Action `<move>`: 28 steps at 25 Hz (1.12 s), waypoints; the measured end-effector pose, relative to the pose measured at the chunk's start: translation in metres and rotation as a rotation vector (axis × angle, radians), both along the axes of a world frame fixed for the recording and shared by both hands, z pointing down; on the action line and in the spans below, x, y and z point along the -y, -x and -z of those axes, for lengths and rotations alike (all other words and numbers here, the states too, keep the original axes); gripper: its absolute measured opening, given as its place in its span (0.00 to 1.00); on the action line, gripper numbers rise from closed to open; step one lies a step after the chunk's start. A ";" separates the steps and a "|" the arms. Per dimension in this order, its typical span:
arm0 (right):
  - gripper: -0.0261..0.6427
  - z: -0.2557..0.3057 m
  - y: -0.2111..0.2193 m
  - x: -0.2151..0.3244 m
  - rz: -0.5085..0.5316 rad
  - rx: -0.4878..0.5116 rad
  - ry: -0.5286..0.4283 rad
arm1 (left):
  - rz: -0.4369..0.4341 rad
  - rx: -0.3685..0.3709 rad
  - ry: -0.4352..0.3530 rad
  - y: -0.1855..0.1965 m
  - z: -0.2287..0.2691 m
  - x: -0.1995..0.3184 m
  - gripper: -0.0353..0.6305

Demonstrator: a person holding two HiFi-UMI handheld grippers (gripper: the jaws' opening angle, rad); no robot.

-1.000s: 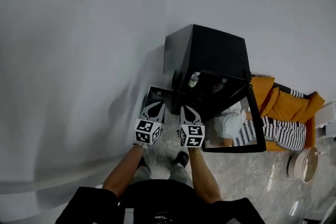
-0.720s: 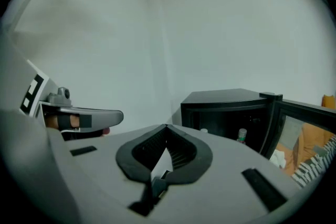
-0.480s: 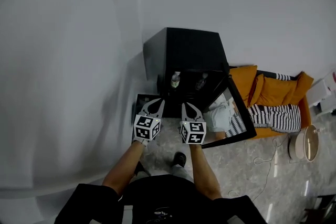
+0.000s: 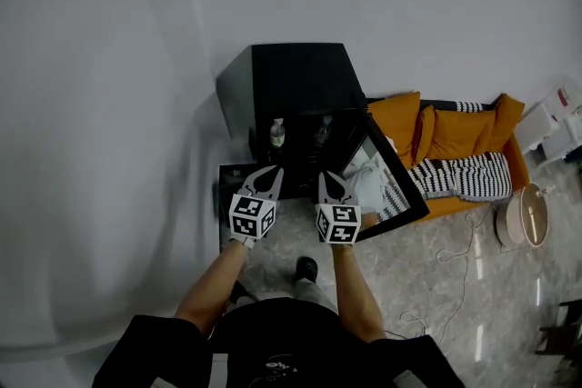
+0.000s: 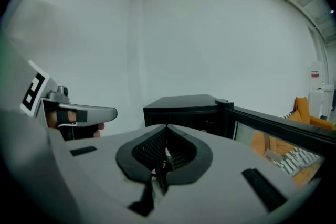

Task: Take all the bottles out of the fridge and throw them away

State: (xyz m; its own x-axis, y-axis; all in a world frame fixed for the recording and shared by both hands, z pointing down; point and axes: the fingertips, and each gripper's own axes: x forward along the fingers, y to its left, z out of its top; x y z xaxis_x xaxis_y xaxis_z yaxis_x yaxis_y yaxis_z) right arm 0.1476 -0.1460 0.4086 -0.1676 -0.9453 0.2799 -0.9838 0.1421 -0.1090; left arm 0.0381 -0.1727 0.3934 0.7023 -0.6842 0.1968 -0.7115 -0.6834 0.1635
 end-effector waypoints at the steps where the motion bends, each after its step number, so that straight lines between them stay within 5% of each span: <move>1: 0.05 -0.001 -0.003 0.000 -0.005 0.000 0.001 | -0.005 0.002 0.000 -0.002 -0.001 0.000 0.06; 28: 0.05 -0.017 -0.004 0.007 0.008 -0.014 0.012 | -0.029 0.053 0.010 -0.001 -0.019 0.015 0.06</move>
